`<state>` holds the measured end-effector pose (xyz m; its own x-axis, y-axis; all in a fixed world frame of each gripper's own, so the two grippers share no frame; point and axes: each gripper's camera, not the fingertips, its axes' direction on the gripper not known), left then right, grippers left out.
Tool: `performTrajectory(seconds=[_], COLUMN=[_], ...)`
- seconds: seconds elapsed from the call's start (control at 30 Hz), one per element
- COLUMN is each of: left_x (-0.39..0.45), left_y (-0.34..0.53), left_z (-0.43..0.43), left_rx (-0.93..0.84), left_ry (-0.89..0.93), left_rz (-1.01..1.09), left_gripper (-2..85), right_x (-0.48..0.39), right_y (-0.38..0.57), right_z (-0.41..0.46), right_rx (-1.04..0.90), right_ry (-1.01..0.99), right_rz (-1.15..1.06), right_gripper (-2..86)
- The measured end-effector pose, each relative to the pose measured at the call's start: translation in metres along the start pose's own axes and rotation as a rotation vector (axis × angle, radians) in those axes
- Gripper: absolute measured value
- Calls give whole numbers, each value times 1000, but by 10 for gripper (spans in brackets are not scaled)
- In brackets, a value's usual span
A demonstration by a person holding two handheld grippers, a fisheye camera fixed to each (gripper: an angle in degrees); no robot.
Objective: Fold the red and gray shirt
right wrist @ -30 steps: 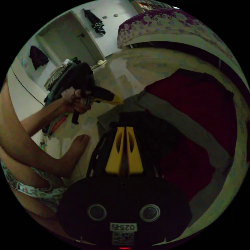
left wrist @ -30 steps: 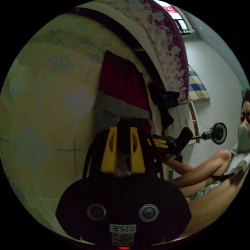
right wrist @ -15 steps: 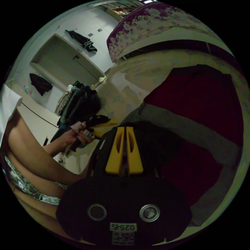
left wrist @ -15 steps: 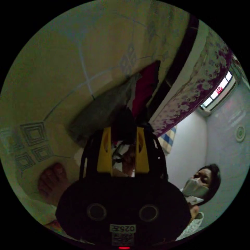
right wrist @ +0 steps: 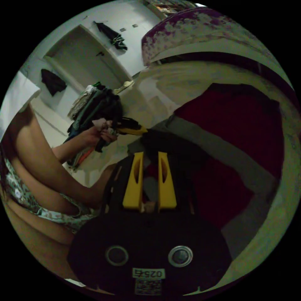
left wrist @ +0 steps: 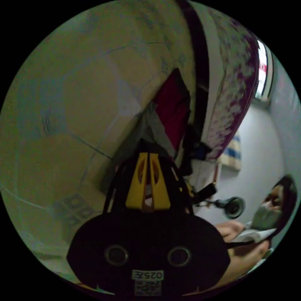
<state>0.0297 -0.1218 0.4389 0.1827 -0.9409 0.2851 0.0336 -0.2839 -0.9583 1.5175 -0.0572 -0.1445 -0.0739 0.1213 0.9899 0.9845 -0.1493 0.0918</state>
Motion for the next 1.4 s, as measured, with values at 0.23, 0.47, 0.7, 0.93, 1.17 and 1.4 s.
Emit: performTrajectory(seconds=[0.23, 0.47, 0.7, 0.93, 1.17, 1.4], left_x=[28, 37, 42, 42, 25, -15], left_y=[-2, 11, 22, 30, 37, 21], left_z=[6, 8, 14, 42, 39, 49], left_rx=[-113, -130, -129, -146, -84, -128], left_ry=[-191, -225, -219, -386, -466, -393], left_rz=[164, 181, 172, 284, 351, 279], left_gripper=[-13, -14, -13, -11, 85, 112], right_x=[67, 57, 46, 89, 164, 243], right_y=[93, 104, 97, 99, 120, 142], right_z=[-97, -102, -82, -136, -194, -242], right_rx=[-39, -229, -449, -392, -228, -8], right_ry=[347, 494, 750, 560, 255, 31], right_rz=[323, 155, -170, -32, 268, 601], right_gripper=[98, 106, 4, 23, 90, 140])
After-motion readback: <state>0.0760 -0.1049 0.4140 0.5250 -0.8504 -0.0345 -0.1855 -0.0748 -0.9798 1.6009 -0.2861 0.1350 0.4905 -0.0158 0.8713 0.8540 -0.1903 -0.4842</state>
